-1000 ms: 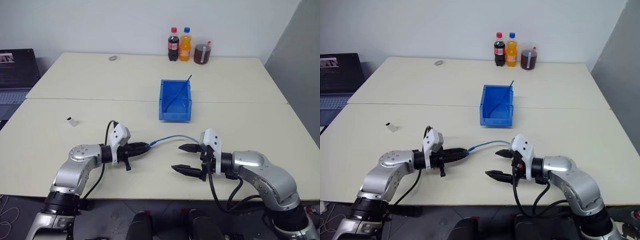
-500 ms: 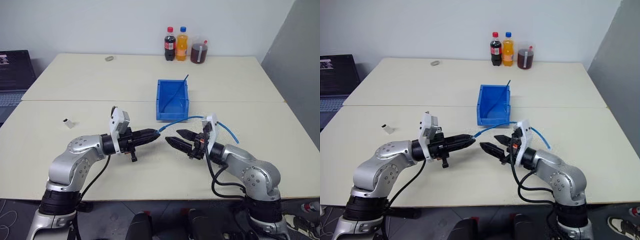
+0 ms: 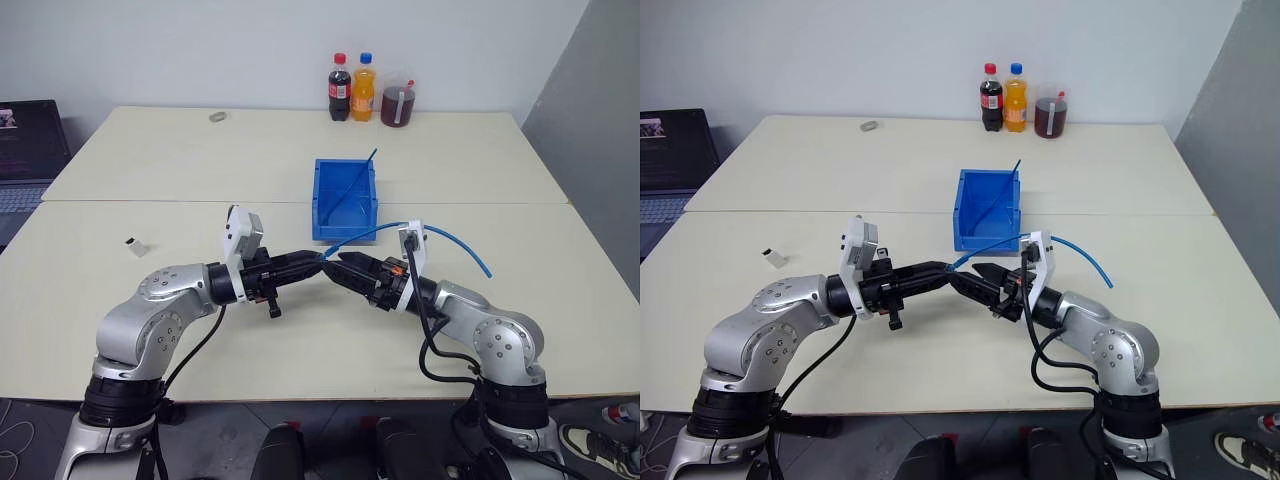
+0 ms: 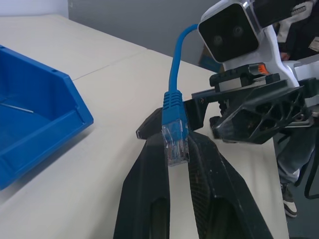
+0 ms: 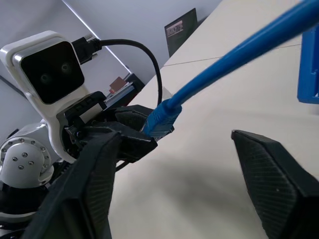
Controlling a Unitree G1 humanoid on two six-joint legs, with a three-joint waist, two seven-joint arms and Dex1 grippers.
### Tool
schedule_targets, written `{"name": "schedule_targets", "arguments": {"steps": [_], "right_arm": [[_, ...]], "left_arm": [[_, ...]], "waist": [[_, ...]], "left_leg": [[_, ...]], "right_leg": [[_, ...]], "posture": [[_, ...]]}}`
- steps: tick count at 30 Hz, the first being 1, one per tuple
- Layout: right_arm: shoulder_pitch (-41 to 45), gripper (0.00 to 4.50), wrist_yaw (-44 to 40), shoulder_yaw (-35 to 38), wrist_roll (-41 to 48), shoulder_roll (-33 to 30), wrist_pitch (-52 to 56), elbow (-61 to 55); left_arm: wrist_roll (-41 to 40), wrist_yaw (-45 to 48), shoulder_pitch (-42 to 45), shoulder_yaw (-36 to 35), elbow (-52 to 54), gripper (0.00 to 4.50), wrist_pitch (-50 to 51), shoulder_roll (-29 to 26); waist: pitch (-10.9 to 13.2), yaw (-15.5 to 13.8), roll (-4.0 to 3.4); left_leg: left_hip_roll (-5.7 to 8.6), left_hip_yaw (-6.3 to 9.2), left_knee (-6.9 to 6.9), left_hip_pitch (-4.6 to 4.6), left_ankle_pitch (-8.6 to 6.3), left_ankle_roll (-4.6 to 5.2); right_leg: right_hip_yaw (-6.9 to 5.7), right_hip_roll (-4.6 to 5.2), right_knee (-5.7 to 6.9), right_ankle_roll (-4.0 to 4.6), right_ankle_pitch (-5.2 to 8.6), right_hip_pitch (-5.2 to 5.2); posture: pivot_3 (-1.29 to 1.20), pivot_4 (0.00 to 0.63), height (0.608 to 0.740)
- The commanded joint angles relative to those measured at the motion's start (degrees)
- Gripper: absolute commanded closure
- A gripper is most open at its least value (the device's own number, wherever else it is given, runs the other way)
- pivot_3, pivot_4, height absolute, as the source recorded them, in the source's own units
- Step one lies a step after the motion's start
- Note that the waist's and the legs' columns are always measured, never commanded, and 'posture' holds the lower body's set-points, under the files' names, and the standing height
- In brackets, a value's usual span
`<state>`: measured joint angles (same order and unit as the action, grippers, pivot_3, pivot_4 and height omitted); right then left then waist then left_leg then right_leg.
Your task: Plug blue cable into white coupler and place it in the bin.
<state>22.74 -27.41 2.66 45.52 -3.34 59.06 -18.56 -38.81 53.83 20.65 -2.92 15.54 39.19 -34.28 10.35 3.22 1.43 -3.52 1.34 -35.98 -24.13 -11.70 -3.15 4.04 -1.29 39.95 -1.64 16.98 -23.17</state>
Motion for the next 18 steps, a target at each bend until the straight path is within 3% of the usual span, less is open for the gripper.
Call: {"name": "schedule_targets", "arguments": {"steps": [1, 12, 18], "right_arm": [[1.31, 1.69, -0.60, -0.15, 2.07, 0.48, -1.65, -0.08], [1.65, 4.21, -1.88, -0.04, 7.12, -0.24, -0.41, 0.79], [1.47, 4.35, -2.43, -0.20, 9.80, -1.23, 1.13, 0.90]], "left_arm": [[-1.91, -0.17, 0.85, -1.19, 2.67, 4.27, 0.86, -0.78], [-1.20, 1.51, -1.17, -1.20, 1.18, 4.27, -0.76, -1.97], [-0.83, 2.25, -1.72, -1.17, 0.63, 4.27, -1.59, -2.03]], "waist": [[0.00, 0.01, 0.00], [0.00, 0.01, -0.01], [0.01, 0.00, -0.01]], "left_leg": [[0.00, 0.00, 0.00, 0.00, 0.00, 0.00], [0.00, -0.01, 0.01, 0.00, 0.00, 0.00], [0.00, -0.01, 0.01, -0.01, 0.00, 0.00]], "right_leg": [[0.00, 0.00, 0.00, 0.00, 0.00, 0.00], [0.00, 0.00, -0.01, 0.00, 0.00, -0.01], [0.00, 0.00, -0.02, 0.01, 0.01, -0.01]], "posture": [[0.00, 0.150, 0.740], [0.00, 0.150, 0.740], [0.00, 0.150, 0.740]]}}
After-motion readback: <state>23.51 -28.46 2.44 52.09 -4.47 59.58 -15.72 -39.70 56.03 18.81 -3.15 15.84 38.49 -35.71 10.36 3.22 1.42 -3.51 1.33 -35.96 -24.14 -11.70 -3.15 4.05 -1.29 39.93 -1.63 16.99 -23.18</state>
